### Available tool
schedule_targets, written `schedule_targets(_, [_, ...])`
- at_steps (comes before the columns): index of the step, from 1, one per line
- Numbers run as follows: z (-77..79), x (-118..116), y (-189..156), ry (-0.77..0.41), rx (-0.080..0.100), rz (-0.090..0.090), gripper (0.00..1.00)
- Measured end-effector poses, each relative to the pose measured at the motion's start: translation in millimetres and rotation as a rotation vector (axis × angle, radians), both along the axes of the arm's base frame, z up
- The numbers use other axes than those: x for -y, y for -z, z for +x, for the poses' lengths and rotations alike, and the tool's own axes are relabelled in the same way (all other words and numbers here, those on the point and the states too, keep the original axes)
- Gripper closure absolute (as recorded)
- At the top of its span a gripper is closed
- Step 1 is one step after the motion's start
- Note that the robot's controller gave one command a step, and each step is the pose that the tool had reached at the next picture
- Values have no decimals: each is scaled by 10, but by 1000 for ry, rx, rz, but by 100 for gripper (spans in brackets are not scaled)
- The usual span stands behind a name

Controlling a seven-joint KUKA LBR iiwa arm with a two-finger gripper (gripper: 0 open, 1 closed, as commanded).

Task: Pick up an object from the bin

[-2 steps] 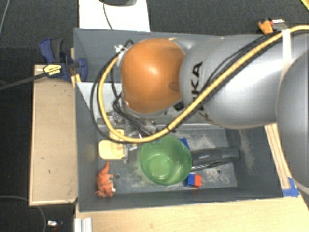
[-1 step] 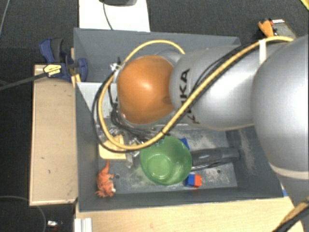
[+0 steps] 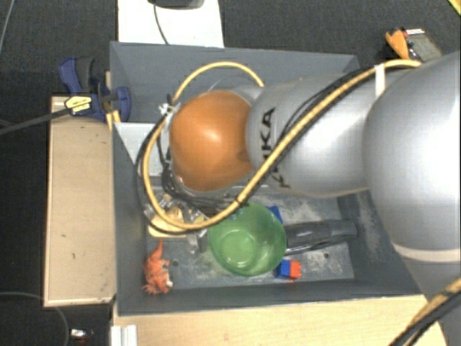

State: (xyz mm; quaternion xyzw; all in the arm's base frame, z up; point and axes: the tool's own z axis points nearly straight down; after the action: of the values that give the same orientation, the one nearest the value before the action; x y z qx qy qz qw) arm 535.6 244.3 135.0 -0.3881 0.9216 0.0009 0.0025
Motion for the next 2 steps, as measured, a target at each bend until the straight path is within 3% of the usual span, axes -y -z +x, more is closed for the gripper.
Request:
schedule_targets(1, [-244,302,-975,20,-4,-1,0])
schedule_targets(2, [-38,175,-1349,-49,5,3,0])
